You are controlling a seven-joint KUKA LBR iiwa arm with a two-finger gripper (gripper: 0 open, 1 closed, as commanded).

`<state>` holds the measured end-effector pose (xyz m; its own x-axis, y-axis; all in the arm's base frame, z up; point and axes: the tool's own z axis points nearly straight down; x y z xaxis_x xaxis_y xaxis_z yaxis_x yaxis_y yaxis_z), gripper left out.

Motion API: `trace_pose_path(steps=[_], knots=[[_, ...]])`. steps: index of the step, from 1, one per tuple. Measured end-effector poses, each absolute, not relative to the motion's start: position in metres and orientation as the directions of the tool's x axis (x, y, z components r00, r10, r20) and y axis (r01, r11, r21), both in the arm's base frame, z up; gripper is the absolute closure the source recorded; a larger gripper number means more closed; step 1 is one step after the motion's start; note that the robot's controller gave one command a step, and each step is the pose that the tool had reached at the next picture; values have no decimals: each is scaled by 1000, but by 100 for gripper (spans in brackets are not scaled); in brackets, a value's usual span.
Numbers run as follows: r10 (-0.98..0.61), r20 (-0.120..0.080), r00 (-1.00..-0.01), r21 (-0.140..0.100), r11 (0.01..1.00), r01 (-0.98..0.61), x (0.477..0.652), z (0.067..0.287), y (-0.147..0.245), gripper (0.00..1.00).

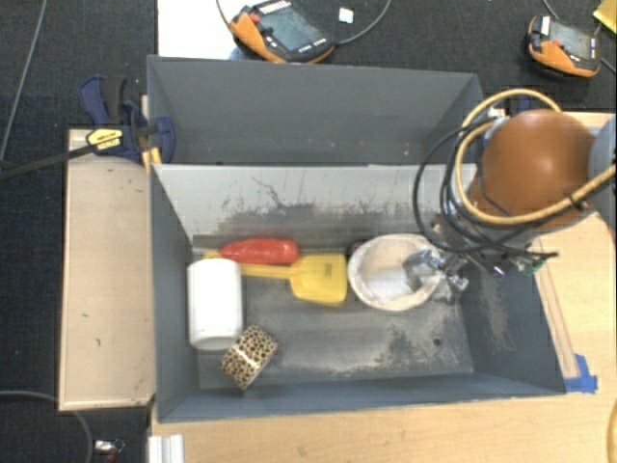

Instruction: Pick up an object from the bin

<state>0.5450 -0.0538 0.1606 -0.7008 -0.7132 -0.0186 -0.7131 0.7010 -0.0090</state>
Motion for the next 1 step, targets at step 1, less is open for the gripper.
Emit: trace_pose_path(steps=[1], knots=[[-717, -16, -697, -4, 697, -717, 513, 165, -48, 100]])
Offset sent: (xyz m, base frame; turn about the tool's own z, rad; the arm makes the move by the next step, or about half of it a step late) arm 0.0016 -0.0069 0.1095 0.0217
